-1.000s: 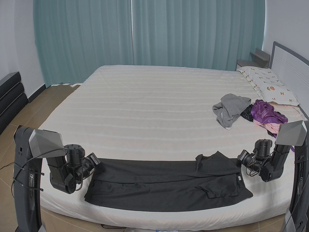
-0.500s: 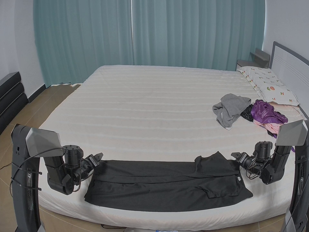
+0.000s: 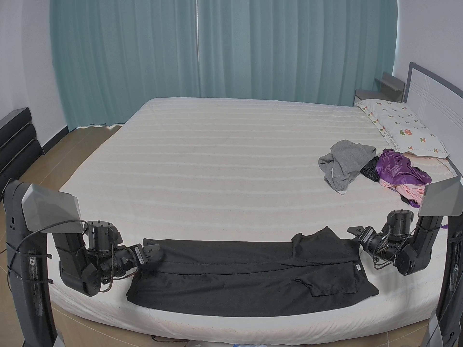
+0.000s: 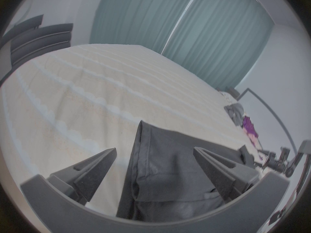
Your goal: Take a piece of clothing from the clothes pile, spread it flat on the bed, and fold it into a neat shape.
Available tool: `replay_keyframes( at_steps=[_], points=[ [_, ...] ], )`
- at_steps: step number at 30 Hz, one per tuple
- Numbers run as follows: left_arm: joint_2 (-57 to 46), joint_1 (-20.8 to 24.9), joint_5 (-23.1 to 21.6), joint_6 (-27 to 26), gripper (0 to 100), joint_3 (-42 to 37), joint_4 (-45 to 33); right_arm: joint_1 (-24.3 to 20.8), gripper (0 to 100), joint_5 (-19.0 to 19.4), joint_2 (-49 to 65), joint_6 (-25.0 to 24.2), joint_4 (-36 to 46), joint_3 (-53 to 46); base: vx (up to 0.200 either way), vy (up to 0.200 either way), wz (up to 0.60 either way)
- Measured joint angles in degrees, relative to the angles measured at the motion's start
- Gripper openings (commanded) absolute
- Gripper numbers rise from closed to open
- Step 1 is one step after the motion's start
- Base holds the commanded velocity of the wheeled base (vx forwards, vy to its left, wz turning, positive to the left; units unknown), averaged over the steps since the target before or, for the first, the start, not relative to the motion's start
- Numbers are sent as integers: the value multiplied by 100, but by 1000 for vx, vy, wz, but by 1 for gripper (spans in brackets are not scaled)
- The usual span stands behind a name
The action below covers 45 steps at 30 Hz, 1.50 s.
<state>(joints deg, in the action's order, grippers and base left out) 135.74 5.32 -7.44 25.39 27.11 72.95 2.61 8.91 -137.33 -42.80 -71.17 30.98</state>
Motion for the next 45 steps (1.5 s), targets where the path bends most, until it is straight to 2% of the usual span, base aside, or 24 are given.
replay_keyframes(
  at_steps=[3, 6, 38, 45],
  points=[
    [100, -15, 11, -391, 100, -115, 5, -2, 100, 48, -5, -2, 0, -20, 0, 0, 0],
    [202, -5, 24, -539, 100, -215, 46, -55, 100, 69, -18, -2, -43, -110, 0, 0, 0],
    [325, 247, 110, -627, 100, -200, 79, -182, 100, 59, -57, 9, -76, -221, 0, 0, 0],
    [486, 375, 158, -655, 100, -363, 434, -182, 100, 61, -57, 11, -79, -226, 0, 0, 0]
  ],
)
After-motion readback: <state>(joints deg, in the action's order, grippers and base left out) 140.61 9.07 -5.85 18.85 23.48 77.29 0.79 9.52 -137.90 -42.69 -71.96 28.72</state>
